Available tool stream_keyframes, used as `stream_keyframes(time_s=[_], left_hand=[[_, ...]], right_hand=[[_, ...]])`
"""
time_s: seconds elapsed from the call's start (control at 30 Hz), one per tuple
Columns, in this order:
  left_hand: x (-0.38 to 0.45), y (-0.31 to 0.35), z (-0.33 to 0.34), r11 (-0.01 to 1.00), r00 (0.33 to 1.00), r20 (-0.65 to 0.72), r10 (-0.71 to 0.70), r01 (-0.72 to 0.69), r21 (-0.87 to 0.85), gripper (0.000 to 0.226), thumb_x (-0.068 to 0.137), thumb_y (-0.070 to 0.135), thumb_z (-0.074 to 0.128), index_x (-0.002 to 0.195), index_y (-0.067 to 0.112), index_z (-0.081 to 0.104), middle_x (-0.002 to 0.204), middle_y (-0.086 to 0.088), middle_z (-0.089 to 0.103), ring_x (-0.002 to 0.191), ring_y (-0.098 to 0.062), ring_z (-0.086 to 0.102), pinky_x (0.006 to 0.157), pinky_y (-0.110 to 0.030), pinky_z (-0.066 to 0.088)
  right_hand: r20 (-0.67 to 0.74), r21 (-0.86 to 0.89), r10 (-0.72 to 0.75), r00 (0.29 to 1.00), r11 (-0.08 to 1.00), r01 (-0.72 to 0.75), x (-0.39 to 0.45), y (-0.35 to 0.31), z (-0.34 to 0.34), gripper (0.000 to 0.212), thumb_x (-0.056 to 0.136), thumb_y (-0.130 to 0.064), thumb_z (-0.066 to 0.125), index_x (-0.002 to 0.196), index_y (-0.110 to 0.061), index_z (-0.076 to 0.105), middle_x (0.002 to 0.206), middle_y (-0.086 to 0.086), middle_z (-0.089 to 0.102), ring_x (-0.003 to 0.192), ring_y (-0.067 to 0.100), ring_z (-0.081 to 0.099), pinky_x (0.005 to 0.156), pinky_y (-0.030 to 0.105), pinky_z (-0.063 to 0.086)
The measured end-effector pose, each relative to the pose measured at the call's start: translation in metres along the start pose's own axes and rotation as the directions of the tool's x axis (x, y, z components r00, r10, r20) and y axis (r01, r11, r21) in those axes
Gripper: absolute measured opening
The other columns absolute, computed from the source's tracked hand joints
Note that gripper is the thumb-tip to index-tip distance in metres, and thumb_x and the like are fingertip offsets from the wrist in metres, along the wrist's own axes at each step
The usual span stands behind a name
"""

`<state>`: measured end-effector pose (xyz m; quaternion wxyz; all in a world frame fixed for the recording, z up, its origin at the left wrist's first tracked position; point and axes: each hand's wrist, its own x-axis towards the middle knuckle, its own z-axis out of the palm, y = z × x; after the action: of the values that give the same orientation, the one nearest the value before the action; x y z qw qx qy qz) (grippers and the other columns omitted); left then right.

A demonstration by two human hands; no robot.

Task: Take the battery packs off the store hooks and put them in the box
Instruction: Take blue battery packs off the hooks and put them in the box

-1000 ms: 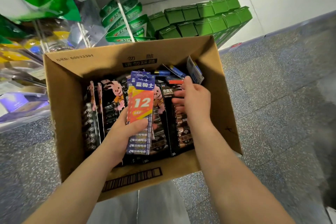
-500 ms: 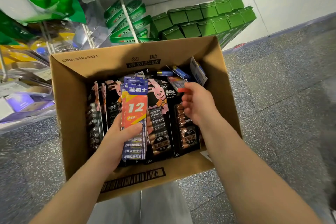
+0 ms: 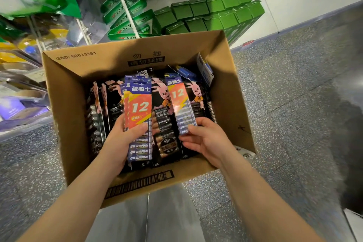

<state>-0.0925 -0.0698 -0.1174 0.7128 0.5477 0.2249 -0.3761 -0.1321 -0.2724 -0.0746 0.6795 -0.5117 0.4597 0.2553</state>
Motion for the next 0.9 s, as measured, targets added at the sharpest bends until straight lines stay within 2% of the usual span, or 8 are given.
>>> stream_keyframes(time_s=[0.13,0.27,0.4,0.5,0.6,0.67,0.77,0.9], left_hand=[[-0.012,0.007,0.005,0.999,0.999,-0.001,0.038,-0.038,-0.013,0.082,0.061,0.027,0.074,0.137,0.017,0.044,0.106,-0.008,0.068,0.076,-0.016,0.072,0.068,-0.035,0.055],[-0.045,0.045,0.026,0.983,0.983,-0.01,0.182,-0.182,0.001,0.111,0.034,0.047,0.093,0.132,0.015,0.05,0.101,-0.005,0.072,0.08,-0.019,0.074,0.063,-0.032,0.058],[-0.091,0.112,0.054,0.939,0.94,0.054,0.338,-0.34,0.042,0.088,0.046,0.037,0.081,0.126,0.014,0.054,0.102,-0.009,0.072,0.081,-0.021,0.073,0.065,-0.033,0.059],[-0.133,0.17,0.078,0.872,0.877,0.081,0.474,-0.48,0.094,0.095,0.047,0.042,0.082,0.131,0.011,0.052,0.107,-0.005,0.072,0.097,-0.03,0.07,0.086,-0.049,0.055],[-0.177,0.226,0.1,0.812,0.809,0.131,0.573,-0.582,0.047,0.125,0.027,0.05,0.096,0.134,0.007,0.049,0.099,-0.005,0.069,0.078,-0.02,0.069,0.066,-0.037,0.057],[-0.217,0.262,0.117,0.736,0.731,0.149,0.666,-0.676,0.026,0.132,0.021,0.054,0.094,0.136,0.009,0.049,0.099,-0.002,0.069,0.077,-0.014,0.068,0.065,-0.032,0.058],[-0.256,0.295,0.138,0.626,0.612,0.17,0.772,-0.778,-0.044,0.115,0.02,0.051,0.093,0.122,0.013,0.054,0.071,0.007,0.072,0.058,-0.002,0.064,0.055,-0.017,0.053],[-0.302,0.346,0.153,0.41,0.409,0.105,0.907,-0.912,0.008,0.077,0.041,0.036,0.077,0.113,0.02,0.057,0.089,0.01,0.076,0.079,-0.007,0.068,0.076,-0.027,0.054]], right_hand=[[0.017,0.089,-0.095,0.995,0.992,0.093,-0.015,-0.004,0.01,0.013,0.094,-0.003,0.054,0.103,-0.011,0.055,0.095,0.009,0.072,0.08,0.021,0.072,0.07,0.029,0.057],[0.071,0.144,-0.272,0.96,0.955,0.26,-0.064,-0.027,0.018,0.012,0.094,0.0,0.053,0.1,-0.011,0.052,0.091,0.009,0.07,0.072,0.019,0.07,0.066,0.027,0.058],[0.075,0.2,-0.482,0.873,0.865,0.46,-0.137,-0.075,0.026,0.012,0.094,0.002,0.052,0.096,-0.01,0.05,0.081,0.008,0.07,0.064,0.017,0.068,0.061,0.026,0.058],[0.074,0.226,-0.655,0.752,0.745,0.627,-0.199,-0.117,0.032,0.013,0.094,0.001,0.052,0.099,-0.011,0.052,0.082,0.006,0.073,0.071,0.021,0.07,0.069,0.032,0.059],[0.09,0.225,-0.788,0.608,0.611,0.759,-0.258,-0.155,0.043,0.015,0.095,-0.001,0.051,0.098,-0.014,0.056,0.086,0.005,0.073,0.076,0.021,0.07,0.068,0.032,0.058],[0.103,0.259,-0.863,0.494,0.503,0.825,-0.296,-0.182,0.052,0.014,0.093,0.0,0.052,0.096,-0.013,0.056,0.083,0.004,0.072,0.073,0.02,0.07,0.061,0.029,0.056],[0.155,0.317,-0.928,0.338,0.371,0.873,-0.338,-0.217,0.064,0.026,0.077,-0.002,0.069,0.093,-0.013,0.052,0.072,-0.001,0.072,0.062,0.016,0.069,0.054,0.025,0.056],[0.275,0.383,-0.943,0.187,0.286,0.878,-0.389,-0.261,0.075,0.039,0.07,-0.001,0.069,0.1,-0.013,0.047,0.071,0.0,0.072,0.059,0.016,0.071,0.052,0.023,0.055]])
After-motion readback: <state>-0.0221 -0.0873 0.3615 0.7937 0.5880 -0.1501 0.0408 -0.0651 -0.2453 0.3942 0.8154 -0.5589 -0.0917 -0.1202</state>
